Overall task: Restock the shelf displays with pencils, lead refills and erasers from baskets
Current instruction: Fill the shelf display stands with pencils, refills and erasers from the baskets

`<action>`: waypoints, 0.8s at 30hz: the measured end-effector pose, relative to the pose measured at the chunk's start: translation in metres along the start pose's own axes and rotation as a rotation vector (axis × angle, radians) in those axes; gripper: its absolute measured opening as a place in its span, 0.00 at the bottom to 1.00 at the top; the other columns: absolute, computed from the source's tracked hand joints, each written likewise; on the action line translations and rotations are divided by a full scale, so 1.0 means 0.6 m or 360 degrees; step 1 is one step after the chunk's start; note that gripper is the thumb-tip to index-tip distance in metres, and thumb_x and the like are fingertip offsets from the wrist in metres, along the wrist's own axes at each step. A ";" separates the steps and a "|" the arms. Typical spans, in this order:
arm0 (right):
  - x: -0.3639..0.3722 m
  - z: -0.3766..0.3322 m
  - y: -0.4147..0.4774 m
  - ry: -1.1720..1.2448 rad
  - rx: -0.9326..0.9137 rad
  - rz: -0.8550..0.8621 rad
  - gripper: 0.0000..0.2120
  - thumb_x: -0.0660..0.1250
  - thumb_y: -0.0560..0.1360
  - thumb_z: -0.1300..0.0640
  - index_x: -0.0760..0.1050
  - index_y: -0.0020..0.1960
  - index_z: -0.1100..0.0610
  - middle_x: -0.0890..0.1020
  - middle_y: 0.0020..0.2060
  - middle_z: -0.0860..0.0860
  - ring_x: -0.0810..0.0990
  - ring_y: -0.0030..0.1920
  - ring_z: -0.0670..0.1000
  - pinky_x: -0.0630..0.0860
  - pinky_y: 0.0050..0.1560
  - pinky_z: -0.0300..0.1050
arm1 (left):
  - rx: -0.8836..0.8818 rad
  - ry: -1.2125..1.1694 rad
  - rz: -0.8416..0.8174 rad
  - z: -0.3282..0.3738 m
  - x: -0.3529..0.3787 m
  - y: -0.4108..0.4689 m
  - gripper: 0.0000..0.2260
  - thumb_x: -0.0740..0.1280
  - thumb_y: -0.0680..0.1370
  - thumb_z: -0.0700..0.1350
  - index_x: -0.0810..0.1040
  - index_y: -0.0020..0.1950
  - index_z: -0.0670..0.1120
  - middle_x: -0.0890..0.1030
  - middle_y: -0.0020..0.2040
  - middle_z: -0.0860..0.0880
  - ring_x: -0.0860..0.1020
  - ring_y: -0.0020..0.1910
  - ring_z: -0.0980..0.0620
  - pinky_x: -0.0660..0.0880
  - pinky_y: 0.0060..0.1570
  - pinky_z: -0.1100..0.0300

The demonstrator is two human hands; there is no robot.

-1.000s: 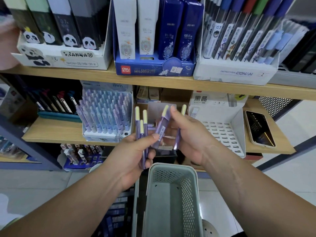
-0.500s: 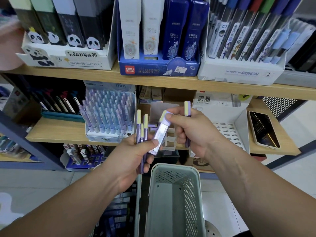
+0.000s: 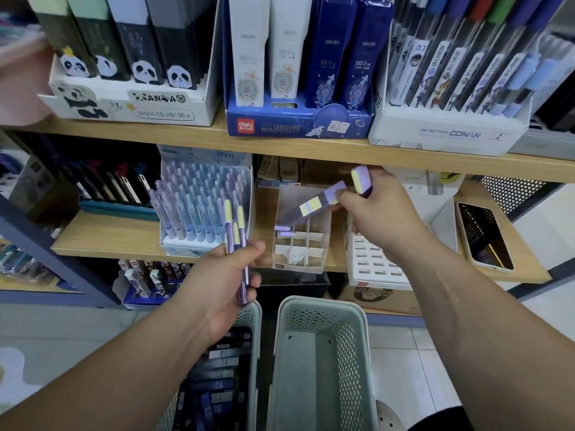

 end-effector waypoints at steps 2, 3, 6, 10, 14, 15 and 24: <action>-0.003 -0.002 0.013 -0.0259 -0.0107 0.0081 0.03 0.69 0.77 0.56 0.79 0.50 0.52 0.81 0.41 0.51 0.79 0.42 0.55 0.73 0.41 0.45 | -0.0009 -0.0011 -0.0024 0.003 -0.002 -0.003 0.15 0.71 0.77 0.48 0.80 0.60 0.42 0.81 0.38 0.48 0.70 0.27 0.55 0.65 0.22 0.64; 0.001 -0.003 0.016 -0.0380 -0.0153 0.0103 0.06 0.69 0.77 0.56 0.79 0.53 0.55 0.82 0.44 0.52 0.79 0.45 0.57 0.73 0.43 0.46 | -0.0016 -0.0011 -0.0041 0.004 -0.003 -0.005 0.15 0.70 0.78 0.50 0.80 0.60 0.42 0.79 0.36 0.49 0.70 0.27 0.55 0.65 0.23 0.63; 0.027 -0.016 0.010 -0.0499 -0.0331 0.0138 0.11 0.70 0.76 0.56 0.80 0.59 0.53 0.84 0.49 0.53 0.80 0.49 0.58 0.77 0.47 0.49 | -0.0035 -0.0013 -0.0060 0.004 -0.009 -0.007 0.16 0.68 0.79 0.54 0.82 0.58 0.43 0.75 0.32 0.50 0.69 0.27 0.55 0.64 0.24 0.63; 0.078 -0.020 0.002 -0.0659 -0.0566 0.0078 0.13 0.72 0.74 0.58 0.77 0.57 0.47 0.84 0.43 0.51 0.81 0.43 0.58 0.78 0.40 0.50 | -0.0050 0.0008 -0.0049 0.004 -0.023 -0.006 0.15 0.68 0.79 0.54 0.82 0.57 0.44 0.73 0.33 0.50 0.69 0.27 0.54 0.64 0.25 0.62; 0.108 -0.008 0.012 -0.0783 -0.0529 0.0037 0.09 0.72 0.76 0.53 0.77 0.54 0.46 0.85 0.43 0.49 0.81 0.43 0.55 0.75 0.38 0.45 | -0.0041 0.0038 -0.0042 0.004 -0.032 -0.006 0.15 0.68 0.79 0.53 0.82 0.57 0.43 0.73 0.33 0.50 0.69 0.27 0.54 0.64 0.25 0.62; 0.113 -0.005 0.015 -0.0746 -0.0505 0.0010 0.07 0.72 0.76 0.53 0.77 0.53 0.47 0.85 0.43 0.49 0.80 0.43 0.54 0.72 0.38 0.44 | -0.0038 0.0038 -0.0042 0.005 -0.034 -0.006 0.15 0.69 0.78 0.53 0.82 0.57 0.43 0.74 0.33 0.50 0.69 0.28 0.54 0.64 0.25 0.62; 0.133 0.025 0.024 -0.0307 -0.0098 -0.0230 0.09 0.73 0.75 0.47 0.80 0.44 0.52 0.82 0.38 0.47 0.79 0.40 0.47 0.73 0.39 0.45 | -0.0046 0.0042 -0.0042 0.003 -0.026 -0.002 0.14 0.69 0.78 0.52 0.83 0.56 0.43 0.74 0.32 0.50 0.70 0.26 0.53 0.64 0.23 0.63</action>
Point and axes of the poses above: each hand's wrist, its own y-axis towards the middle knuckle, its own x-axis out of the palm, z = x × y, the point moved 8 cm from there along y, towards the middle knuckle
